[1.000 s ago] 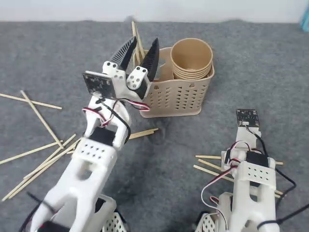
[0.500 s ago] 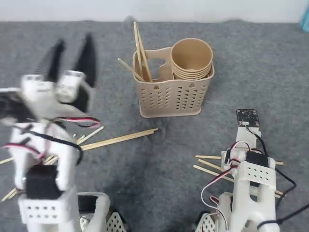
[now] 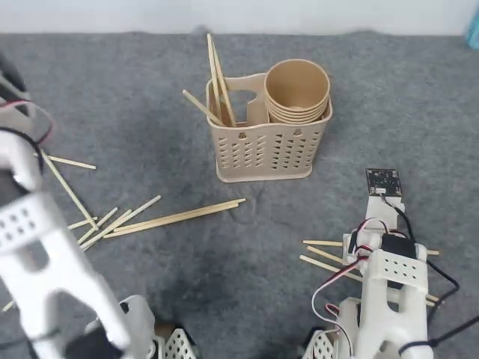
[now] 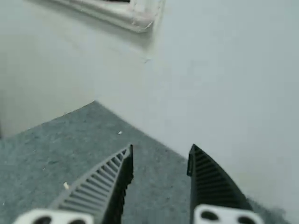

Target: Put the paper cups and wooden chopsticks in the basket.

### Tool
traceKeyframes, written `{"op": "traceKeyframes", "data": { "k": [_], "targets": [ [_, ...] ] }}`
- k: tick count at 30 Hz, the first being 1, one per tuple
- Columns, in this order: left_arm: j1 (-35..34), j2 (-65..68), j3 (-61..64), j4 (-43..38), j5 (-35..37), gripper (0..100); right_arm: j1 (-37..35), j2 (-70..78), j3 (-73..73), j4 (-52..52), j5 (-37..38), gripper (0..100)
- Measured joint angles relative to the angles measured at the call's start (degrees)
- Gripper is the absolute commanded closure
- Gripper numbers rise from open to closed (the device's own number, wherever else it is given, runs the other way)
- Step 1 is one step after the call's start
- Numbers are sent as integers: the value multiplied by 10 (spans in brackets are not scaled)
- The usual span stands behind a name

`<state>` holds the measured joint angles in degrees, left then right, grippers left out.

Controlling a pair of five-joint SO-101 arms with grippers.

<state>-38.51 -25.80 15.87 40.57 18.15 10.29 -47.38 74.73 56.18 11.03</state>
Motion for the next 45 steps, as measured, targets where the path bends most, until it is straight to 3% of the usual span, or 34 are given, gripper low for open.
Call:
{"op": "traceKeyframes", "data": {
  "k": [12, 25, 36, 45],
  "targets": [
    [-33, 362, -230, 196, 0, 815, 0, 0, 0, 0, 0, 991],
    [-33, 697, -643, 439, 0, 815, 0, 0, 0, 0, 0, 991],
    [-48, 947, -972, 524, 0, 816, 0, 0, 0, 0, 0, 991],
    [-48, 1034, -1034, 526, 0, 816, 0, 0, 0, 0, 0, 991]
  ]
}}
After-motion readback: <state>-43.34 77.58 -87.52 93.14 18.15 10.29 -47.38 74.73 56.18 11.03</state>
